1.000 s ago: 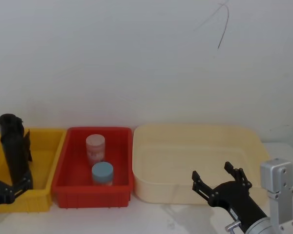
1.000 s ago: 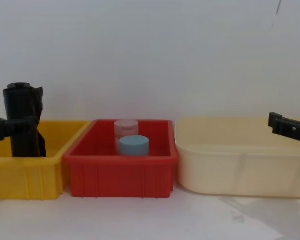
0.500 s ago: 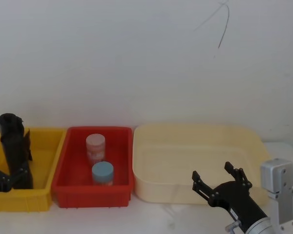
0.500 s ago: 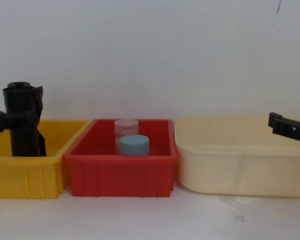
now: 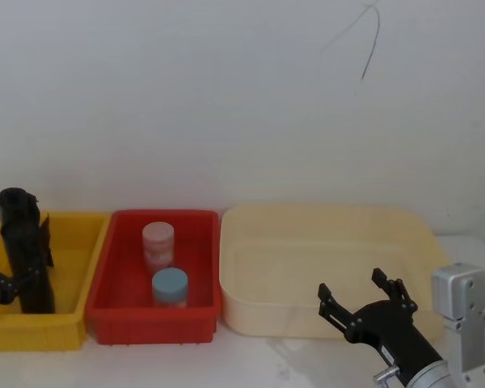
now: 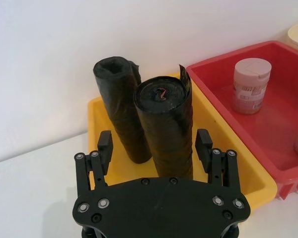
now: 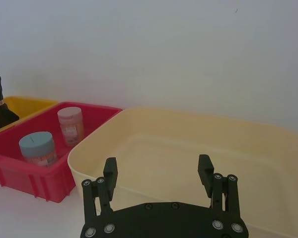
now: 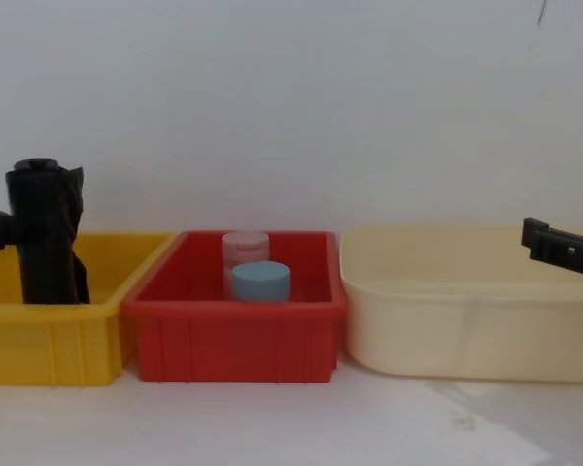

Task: Pick up the garbage bag with the one hand and transfer it to the other hand.

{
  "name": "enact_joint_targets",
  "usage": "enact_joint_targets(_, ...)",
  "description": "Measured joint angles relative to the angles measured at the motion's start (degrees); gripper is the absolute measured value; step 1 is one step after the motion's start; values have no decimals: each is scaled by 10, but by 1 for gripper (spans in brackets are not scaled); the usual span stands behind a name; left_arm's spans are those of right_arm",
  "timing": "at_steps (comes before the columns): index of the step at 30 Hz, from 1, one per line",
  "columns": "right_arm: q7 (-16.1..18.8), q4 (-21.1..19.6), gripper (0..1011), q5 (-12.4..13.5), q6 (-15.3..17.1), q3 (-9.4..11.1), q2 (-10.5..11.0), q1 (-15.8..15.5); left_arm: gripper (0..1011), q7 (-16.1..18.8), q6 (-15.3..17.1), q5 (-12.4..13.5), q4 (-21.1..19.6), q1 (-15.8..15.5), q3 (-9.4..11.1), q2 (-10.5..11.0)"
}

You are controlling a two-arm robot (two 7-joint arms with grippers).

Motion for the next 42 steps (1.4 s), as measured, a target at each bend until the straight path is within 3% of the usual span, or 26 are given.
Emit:
enact_joint_targets(12,0,0,1000,0,0,0,0,0,1001,-36,-9,-13,47,-36,6,-23)
enact_joint_targets(24,0,0,1000,0,0,0,0,0,1000,-47,-9,-21,78,-54,4,-41)
enact_joint_targets(33,0,0,1000,0,0,0,0,0,816,-51,-9,-22,88,-61,4,-48)
enact_joint_targets(40,0,0,1000,0,0,0,0,0,557,-52,-8,-23,93,-63,3,-50)
enact_joint_targets(42,0,0,1000,0,0,0,0,0,528,-53,-8,-23,94,-64,3,-51)
